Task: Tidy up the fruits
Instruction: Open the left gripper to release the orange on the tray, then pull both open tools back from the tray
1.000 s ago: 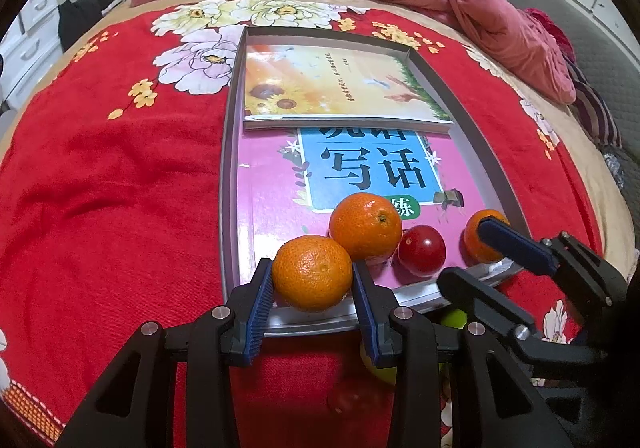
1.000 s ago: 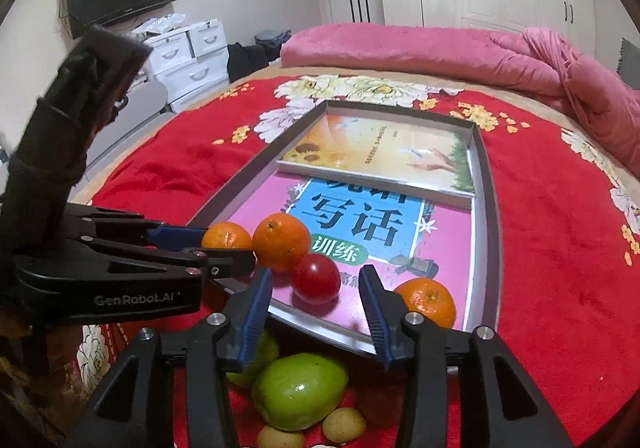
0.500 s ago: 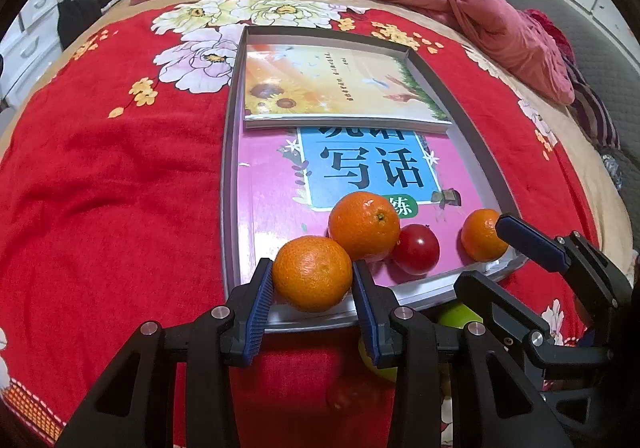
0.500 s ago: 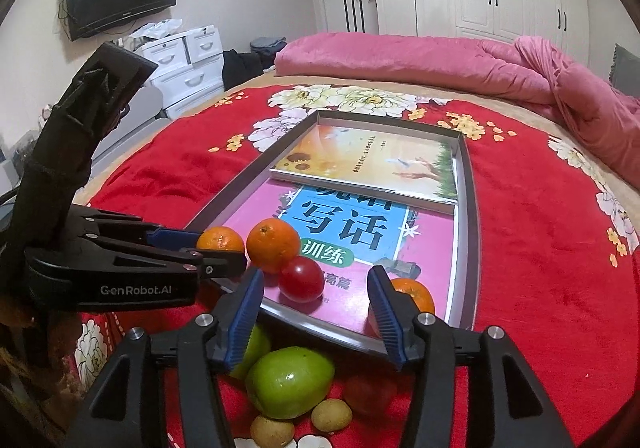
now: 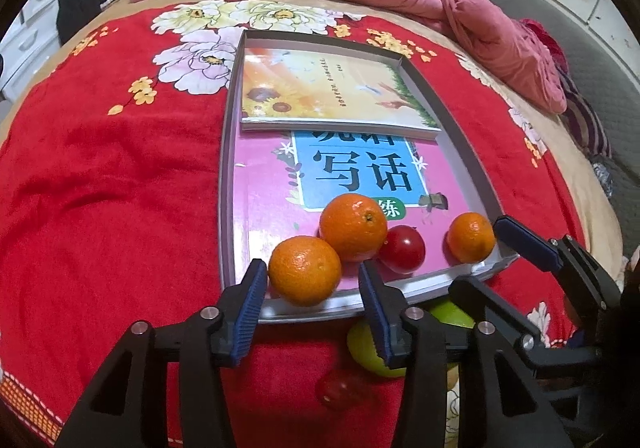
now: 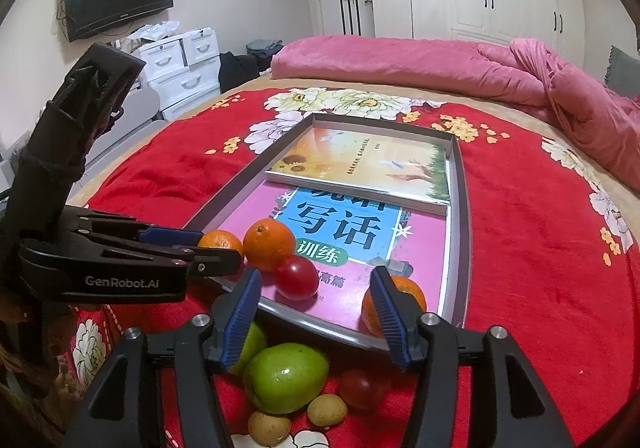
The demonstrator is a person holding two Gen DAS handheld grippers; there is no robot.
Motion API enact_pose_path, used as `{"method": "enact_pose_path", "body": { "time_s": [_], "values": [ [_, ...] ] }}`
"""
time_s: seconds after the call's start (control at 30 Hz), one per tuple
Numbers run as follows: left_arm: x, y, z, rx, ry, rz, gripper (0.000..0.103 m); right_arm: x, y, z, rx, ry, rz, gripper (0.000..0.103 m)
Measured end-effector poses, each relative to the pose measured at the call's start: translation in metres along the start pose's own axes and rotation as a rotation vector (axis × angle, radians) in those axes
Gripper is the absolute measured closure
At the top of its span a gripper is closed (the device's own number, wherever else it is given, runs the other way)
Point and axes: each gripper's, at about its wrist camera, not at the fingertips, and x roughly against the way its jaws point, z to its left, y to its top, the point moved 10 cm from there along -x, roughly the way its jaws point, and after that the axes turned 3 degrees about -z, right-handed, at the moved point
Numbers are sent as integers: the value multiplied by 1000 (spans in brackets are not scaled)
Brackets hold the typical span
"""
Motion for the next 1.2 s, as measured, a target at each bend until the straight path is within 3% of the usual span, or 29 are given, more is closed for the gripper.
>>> {"method": "enact_pose_path", "body": {
  "time_s": [0.07,0.53,0.6,1.2],
  "values": [
    [3,0,0,4,1,-4,45,2,1,-1,-2,-6,-9,34],
    [22,3,0,34,-16,-33,41,13,3,-8,-25,-28,-35,29],
    [23,4,0,43,-24,-33,28,13,3,-9,-28,-32,-36,29],
    [45,16,5,53,-35,-100,28,22,11,-20,-61,-66,-75,18]
  ]
}}
